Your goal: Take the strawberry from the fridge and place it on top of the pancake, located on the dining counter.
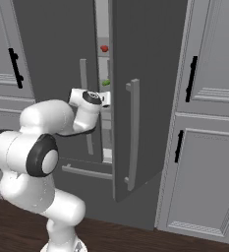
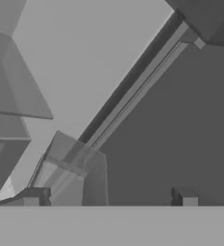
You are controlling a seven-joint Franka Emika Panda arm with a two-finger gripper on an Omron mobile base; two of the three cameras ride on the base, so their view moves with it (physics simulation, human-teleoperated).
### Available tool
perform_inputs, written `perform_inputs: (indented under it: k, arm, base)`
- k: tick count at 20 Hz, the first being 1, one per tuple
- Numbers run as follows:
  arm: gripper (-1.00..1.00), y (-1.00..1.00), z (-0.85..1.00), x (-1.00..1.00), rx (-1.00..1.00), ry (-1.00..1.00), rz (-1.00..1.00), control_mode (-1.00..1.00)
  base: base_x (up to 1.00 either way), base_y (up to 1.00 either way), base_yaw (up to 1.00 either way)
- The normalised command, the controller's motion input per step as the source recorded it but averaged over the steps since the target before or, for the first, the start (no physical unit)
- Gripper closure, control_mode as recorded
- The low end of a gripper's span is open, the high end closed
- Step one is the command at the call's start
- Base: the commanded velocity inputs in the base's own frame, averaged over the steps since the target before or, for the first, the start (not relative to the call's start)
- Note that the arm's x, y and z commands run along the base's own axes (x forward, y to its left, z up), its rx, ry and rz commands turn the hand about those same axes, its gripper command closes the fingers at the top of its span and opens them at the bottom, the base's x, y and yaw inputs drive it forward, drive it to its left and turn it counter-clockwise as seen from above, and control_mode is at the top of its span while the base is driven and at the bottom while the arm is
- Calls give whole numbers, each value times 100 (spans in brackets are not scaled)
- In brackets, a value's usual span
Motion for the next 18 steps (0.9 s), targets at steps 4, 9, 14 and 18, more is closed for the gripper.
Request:
perform_inputs:
  k: [4,9,14,18]
  arm:
    - [-100,-73,0,-8,0,-1,-7,-100]
    - [-100,-73,0,-38,0,-7,-8,-100]
    - [-100,-77,0,-10,0,-3,-9,-100]
    - [-100,-74,0,-5,0,-3,-7,-100]
  base:
    - [0,0,0]
    - [0,0,0]
    - [0,0,0]
    - [0,0,0]
